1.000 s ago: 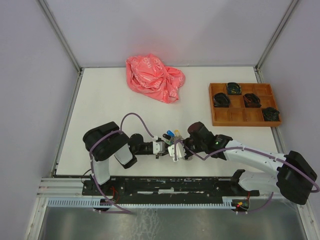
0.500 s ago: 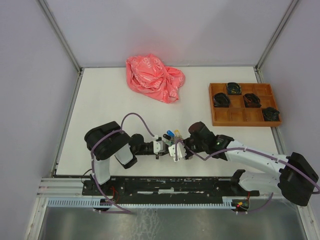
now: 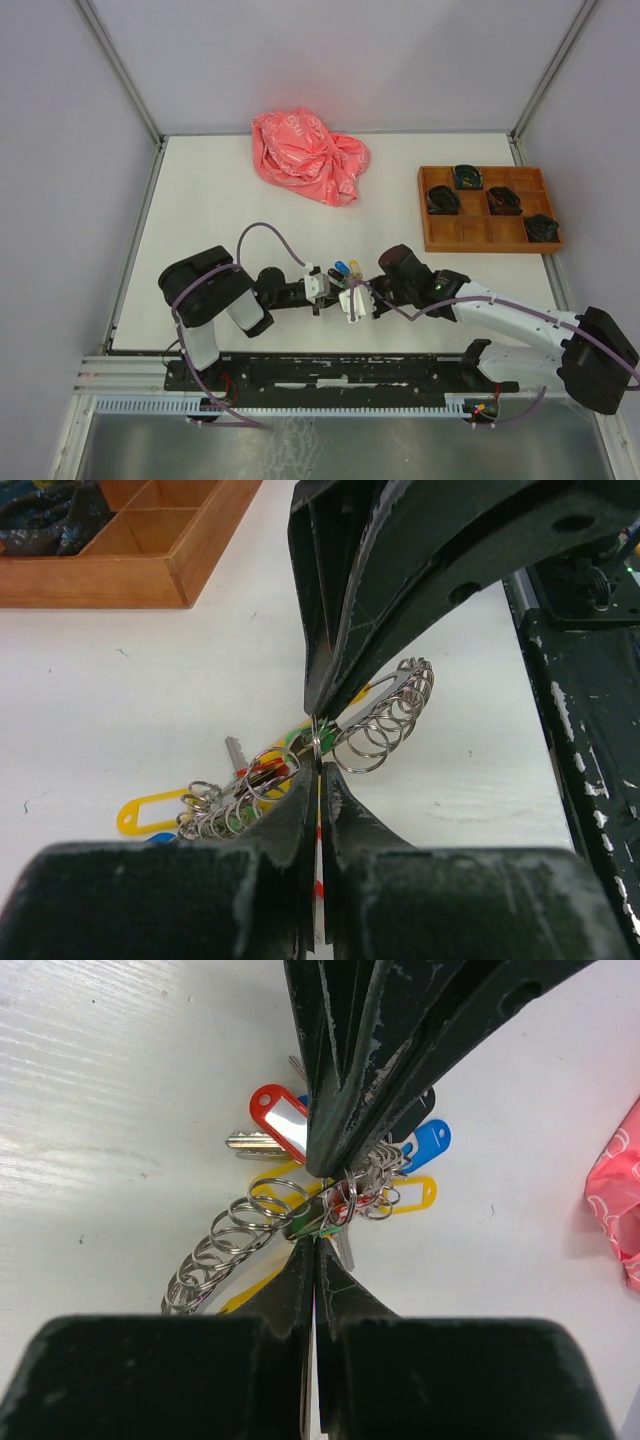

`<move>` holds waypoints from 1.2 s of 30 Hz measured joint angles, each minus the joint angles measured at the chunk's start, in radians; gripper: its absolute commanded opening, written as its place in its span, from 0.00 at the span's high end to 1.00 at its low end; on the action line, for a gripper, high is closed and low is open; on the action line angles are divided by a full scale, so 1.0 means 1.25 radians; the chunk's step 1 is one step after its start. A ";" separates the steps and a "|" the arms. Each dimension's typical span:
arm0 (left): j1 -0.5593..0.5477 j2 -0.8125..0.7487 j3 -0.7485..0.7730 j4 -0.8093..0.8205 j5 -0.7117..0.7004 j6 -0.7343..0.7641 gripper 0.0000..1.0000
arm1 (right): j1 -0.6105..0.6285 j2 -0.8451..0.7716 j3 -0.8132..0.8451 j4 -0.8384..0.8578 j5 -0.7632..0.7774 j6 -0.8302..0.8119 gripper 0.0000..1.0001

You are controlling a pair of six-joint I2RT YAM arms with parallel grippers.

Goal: Put the keys on the keyring

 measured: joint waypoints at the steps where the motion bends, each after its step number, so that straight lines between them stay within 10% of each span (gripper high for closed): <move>1: -0.001 -0.003 0.000 0.000 -0.001 -0.003 0.97 | 0.000 0.004 0.000 0.001 0.000 0.000 0.99; 7: -0.006 -0.006 -0.004 -0.001 -0.006 -0.009 0.97 | 0.000 0.036 -0.001 0.023 -0.012 0.008 0.96; 27: 0.030 0.013 -0.031 0.000 -0.277 -0.097 0.95 | 0.000 -0.035 0.070 -0.037 0.280 0.486 0.02; 36: 0.083 -0.211 0.026 -0.314 -0.382 -0.202 0.63 | -0.001 -0.037 0.146 -0.069 0.569 0.760 0.00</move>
